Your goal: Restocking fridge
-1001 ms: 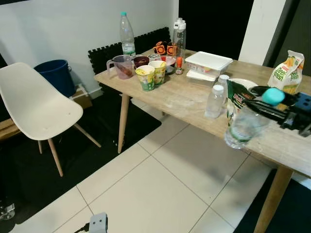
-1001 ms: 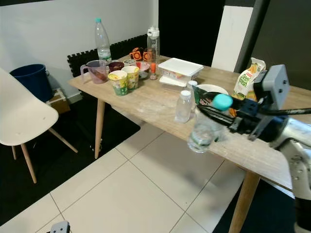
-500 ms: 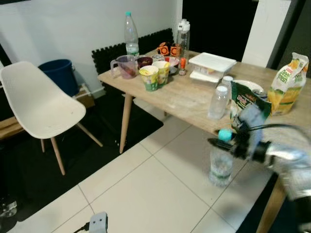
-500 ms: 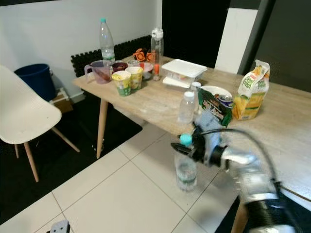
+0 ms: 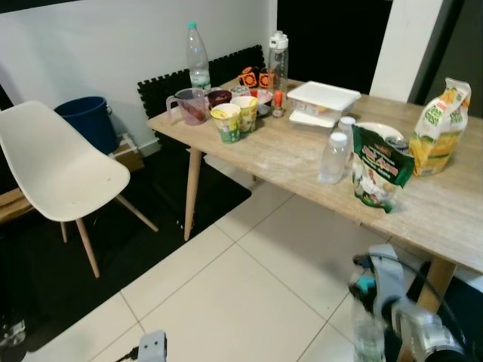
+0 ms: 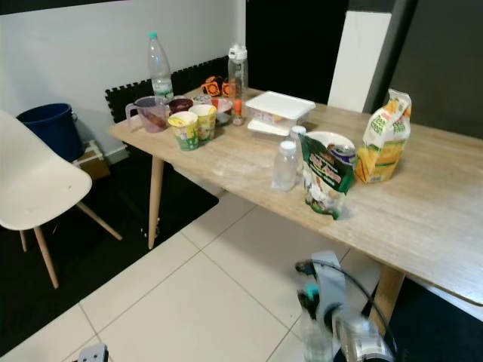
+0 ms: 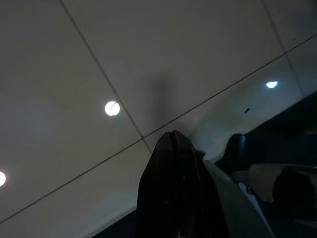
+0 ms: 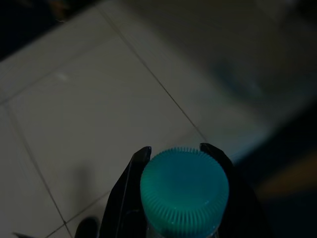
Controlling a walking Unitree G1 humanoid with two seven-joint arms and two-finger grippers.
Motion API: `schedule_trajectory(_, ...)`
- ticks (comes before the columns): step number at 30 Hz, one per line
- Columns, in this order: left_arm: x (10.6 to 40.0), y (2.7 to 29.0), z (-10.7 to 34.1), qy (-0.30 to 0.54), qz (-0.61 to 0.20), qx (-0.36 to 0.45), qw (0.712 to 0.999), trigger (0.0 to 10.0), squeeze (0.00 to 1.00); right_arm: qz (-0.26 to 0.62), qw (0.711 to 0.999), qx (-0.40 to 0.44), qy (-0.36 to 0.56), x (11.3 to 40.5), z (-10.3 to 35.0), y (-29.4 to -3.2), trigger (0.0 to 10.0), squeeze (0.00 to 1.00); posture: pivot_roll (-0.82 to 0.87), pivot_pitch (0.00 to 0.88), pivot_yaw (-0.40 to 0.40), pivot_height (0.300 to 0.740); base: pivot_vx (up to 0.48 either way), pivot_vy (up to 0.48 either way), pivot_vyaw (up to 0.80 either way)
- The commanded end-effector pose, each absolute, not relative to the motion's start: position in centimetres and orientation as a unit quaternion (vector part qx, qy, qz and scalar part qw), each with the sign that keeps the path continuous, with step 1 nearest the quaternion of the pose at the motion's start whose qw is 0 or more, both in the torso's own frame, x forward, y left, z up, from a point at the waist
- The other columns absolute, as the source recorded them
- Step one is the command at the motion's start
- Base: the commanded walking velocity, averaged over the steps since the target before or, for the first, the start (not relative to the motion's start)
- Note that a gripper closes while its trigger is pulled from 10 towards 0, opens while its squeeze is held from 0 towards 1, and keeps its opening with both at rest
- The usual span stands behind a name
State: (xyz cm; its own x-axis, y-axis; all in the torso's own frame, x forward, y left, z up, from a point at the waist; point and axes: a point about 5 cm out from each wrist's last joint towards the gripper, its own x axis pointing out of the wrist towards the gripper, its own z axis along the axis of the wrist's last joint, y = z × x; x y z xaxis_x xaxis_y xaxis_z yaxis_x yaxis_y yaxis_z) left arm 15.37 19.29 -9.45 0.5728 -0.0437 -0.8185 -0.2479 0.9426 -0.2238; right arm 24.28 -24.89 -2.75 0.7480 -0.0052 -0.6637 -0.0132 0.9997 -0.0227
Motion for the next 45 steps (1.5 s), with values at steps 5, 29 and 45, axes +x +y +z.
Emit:
schedule_trajectory(5,14.7,19.6,-9.7,0.472,0.069,-0.155,0.865,10.0,0.0,-0.075,0.881,0.01,0.466,17.5,-7.3,-25.2,10.0,0.0,-0.08,0.0,0.05,0.74,0.0,0.0,0.0)
schedule_trajectory(29,14.9,19.4,-9.7,0.474,0.064,-0.151,0.865,10.0,0.0,-0.089,0.857,-0.008,0.508,14.5,-8.9,-24.5,10.0,0.0,-0.09,0.0,0.046,0.74,-0.158,0.0,0.0)
schedule_trajectory(45,15.1,19.3,-9.6,0.475,0.054,-0.143,0.867,10.0,0.0,-0.086,0.852,-0.016,0.517,14.0,-9.2,-24.3,10.0,0.0,-0.09,0.0,0.047,0.74,-0.31,0.0,0.0)
